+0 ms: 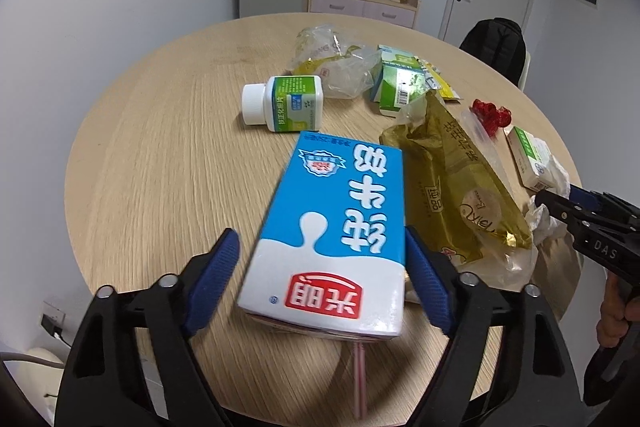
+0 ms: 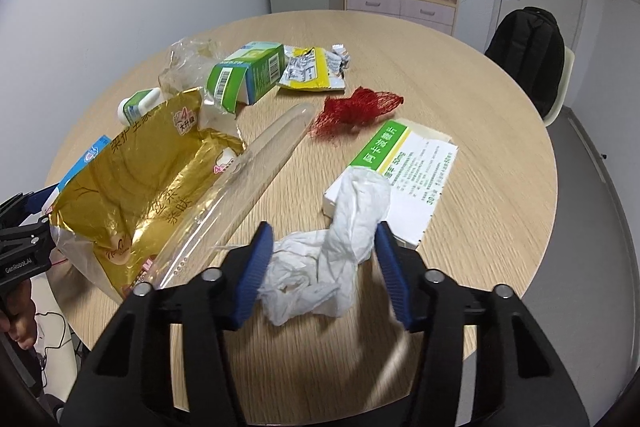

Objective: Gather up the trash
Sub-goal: 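Grasp the milk carton with the left tool while the right tool grasps the crumpled tissue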

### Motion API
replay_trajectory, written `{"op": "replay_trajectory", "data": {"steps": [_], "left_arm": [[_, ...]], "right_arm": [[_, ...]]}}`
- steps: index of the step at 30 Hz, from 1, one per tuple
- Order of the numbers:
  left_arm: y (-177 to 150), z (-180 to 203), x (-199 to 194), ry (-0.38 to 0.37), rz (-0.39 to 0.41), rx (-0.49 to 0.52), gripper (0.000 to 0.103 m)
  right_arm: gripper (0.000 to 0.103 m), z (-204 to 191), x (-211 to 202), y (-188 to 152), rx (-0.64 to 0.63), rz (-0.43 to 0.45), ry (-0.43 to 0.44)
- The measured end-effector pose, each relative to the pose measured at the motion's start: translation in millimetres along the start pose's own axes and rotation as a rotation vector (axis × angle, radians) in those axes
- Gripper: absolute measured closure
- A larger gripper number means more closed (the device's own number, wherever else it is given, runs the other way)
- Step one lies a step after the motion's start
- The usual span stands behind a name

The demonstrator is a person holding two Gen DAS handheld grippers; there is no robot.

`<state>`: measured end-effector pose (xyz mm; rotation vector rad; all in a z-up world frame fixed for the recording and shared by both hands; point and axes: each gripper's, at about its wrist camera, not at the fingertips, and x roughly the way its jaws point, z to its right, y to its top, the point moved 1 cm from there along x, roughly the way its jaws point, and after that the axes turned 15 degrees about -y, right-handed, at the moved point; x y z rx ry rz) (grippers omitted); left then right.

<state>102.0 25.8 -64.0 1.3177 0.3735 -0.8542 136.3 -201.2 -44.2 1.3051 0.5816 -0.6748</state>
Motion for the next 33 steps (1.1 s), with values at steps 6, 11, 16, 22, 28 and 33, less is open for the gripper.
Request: {"op": "replay_trajectory", "data": {"steps": [6, 11, 16, 22, 28, 33], "left_arm": [[-1, 3, 2, -0.005, -0.011, -0.004, 0.033], [-1, 3, 3, 0.0, -0.012, -0.011, 0.034], [-3, 4, 3, 0.009, -0.012, -0.007, 0.035], [-5, 5, 1, 0.014, -0.008, -0.015, 0.036], [-6, 8, -8, 0.012, 0.012, -0.021, 0.036], [-8, 12, -22, 0.013, 0.038, -0.019, 0.037]], "right_arm": [[0.07, -2, 3, -2, -0.004, -0.021, 0.006], [0.08, -5, 6, -6, -0.004, -0.036, 0.014], [0.091, -9, 5, -8, -0.014, -0.038, 0.014], [0.093, -10, 1, -9, -0.014, -0.032, 0.008], [0.094, -7, -8, -10, 0.001, -0.019, 0.002], [0.094, -4, -24, -11, 0.013, 0.007, -0.003]]}}
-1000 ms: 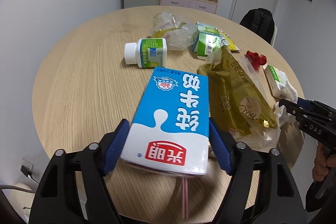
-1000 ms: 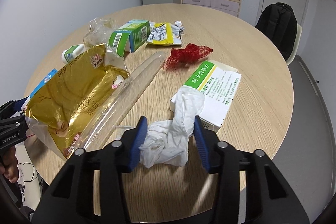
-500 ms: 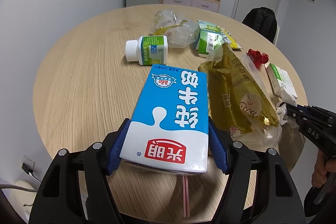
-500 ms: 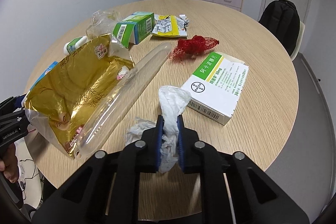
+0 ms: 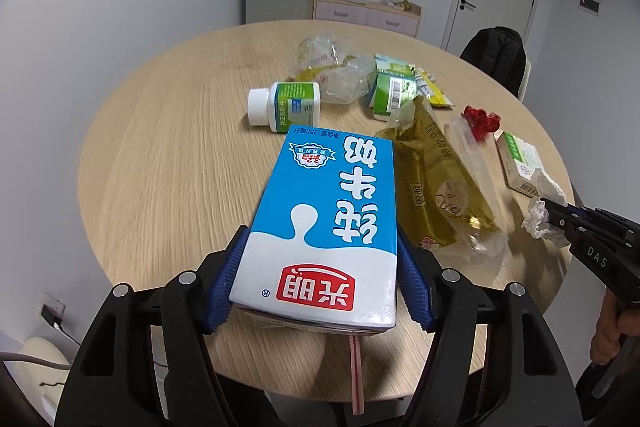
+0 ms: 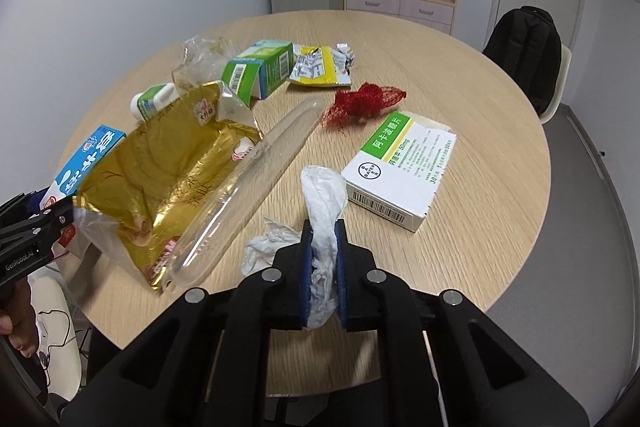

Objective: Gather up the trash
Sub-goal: 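Grasp the milk carton with the left tool while the right tool grasps the crumpled tissue, then lift the carton and tissue and lower both tools toward the black bin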

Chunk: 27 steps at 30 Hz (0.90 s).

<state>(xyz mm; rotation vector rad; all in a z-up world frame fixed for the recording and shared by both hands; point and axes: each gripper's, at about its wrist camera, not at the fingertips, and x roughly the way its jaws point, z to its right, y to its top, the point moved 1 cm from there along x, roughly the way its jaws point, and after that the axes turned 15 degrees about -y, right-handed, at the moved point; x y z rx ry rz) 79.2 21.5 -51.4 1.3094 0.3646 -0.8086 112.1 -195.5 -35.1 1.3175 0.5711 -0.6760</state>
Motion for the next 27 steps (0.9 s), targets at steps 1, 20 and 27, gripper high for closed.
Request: {"op": "replay_trajectory", "data": {"steps": [1, 20, 27], "left_arm": [[-1, 1, -3, 0.0, 0.004, 0.0, 0.037], [-43, 21, -66, -0.012, 0.063, 0.007, 0.037], [-66, 34, -97, -0.011, 0.088, 0.013, 0.037]], "right_arm": [[0.094, 0, -2, 0, 0.002, 0.003, -0.002], [0.094, 3, -75, -47, 0.048, 0.054, -0.031], [0.094, -1, -109, -69, 0.052, 0.083, -0.03]]}}
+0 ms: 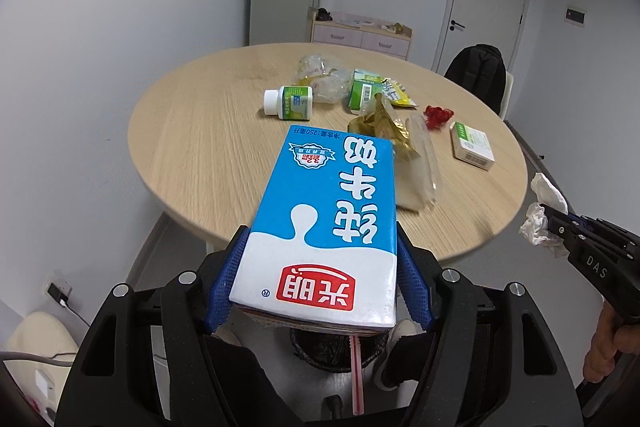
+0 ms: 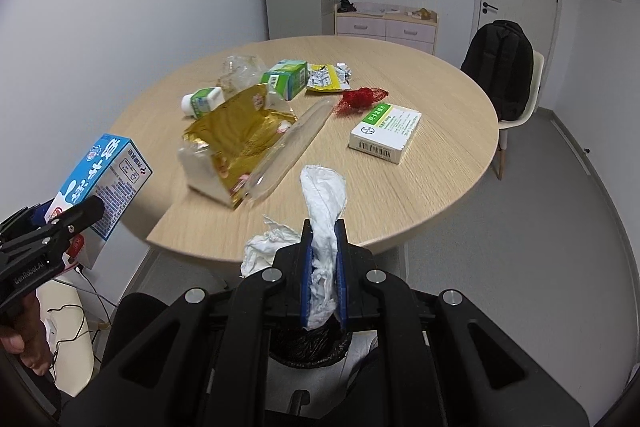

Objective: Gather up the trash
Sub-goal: 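Lift the carton and tissue and lower both tools toward the black bin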

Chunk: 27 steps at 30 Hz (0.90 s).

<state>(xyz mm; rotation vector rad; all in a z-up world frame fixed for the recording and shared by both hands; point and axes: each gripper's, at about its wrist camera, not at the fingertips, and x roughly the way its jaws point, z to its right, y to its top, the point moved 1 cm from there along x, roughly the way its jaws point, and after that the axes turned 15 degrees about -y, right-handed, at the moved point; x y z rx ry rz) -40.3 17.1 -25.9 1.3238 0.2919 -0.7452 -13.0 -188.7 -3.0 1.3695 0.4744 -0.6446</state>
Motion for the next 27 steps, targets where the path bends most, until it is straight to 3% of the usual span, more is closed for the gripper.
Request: {"op": "replay_trajectory", "data": {"steps": [11, 27], "left_arm": [[-34, 12, -18, -0.004, -0.008, -0.014, 0.036], [-78, 20, -1, -0.002, -0.078, -0.022, 0.037]], "right_arm": [[0.094, -4, -27, -30, -0.002, 0.005, 0.008], [0.094, -6, -24, -70, 0.016, -0.036, 0.003]]}}
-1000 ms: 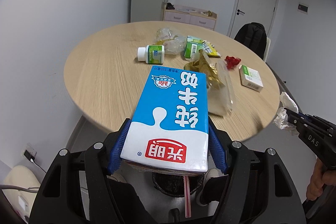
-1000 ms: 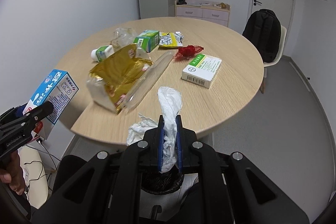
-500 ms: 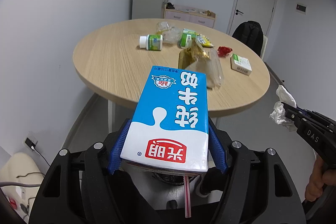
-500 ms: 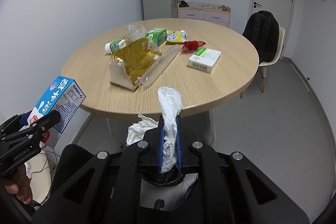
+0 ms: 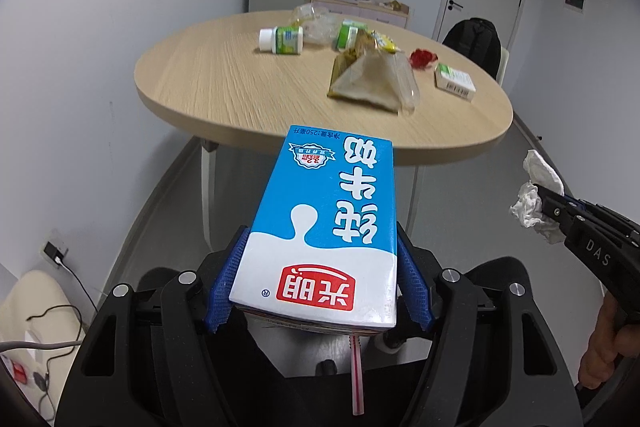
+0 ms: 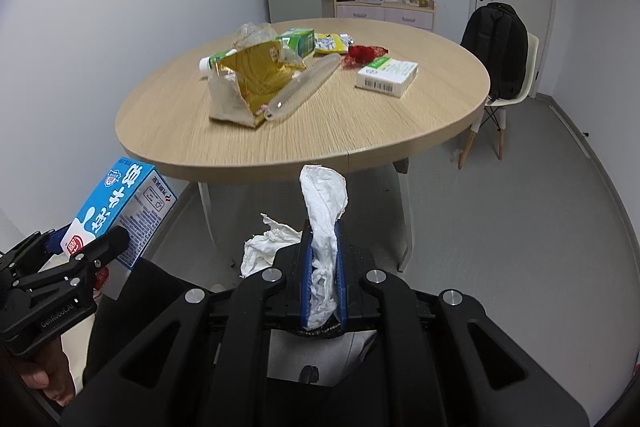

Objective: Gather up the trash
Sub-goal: 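Lift the carton and tissue and lower both tools toward the black bin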

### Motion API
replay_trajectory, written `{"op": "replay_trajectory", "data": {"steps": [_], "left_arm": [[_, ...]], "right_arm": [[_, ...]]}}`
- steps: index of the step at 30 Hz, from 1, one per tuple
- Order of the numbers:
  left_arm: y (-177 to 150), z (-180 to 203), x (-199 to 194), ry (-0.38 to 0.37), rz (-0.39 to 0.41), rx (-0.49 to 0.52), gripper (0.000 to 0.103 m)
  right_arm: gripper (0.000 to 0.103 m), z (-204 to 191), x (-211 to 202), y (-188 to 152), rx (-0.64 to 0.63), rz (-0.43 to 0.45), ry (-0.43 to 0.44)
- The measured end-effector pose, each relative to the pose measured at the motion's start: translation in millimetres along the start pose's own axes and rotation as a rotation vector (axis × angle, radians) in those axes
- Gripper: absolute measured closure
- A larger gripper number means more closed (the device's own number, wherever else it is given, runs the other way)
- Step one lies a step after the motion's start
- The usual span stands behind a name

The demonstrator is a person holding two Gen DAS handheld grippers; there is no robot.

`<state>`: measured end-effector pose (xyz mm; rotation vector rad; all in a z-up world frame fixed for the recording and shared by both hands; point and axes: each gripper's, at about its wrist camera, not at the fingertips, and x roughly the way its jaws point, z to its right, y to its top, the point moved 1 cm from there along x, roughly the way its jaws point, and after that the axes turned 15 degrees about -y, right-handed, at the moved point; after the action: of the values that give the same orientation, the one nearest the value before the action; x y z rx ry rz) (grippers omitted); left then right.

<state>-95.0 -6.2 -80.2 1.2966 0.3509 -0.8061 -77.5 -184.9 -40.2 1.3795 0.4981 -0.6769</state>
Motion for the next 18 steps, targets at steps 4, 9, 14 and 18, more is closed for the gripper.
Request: {"op": "replay_trajectory", "data": {"steps": [4, 9, 14, 18], "left_arm": [[-8, -2, 10, -0.01, -0.015, -0.004, 0.036], [-17, -6, 31, -0.027, -0.055, -0.019, 0.036], [-27, -11, 51, -0.044, -0.079, -0.034, 0.036], [-32, -17, 70, -0.052, -0.098, -0.051, 0.036]], "right_arm": [[0.094, -1, 8, -11, 0.003, -0.018, 0.001], [0.094, -4, 25, -21, 0.0, -0.044, -0.004], [0.094, -9, 47, -31, -0.005, -0.081, -0.001], [0.094, -13, 69, -39, -0.01, -0.115, 0.001]]}}
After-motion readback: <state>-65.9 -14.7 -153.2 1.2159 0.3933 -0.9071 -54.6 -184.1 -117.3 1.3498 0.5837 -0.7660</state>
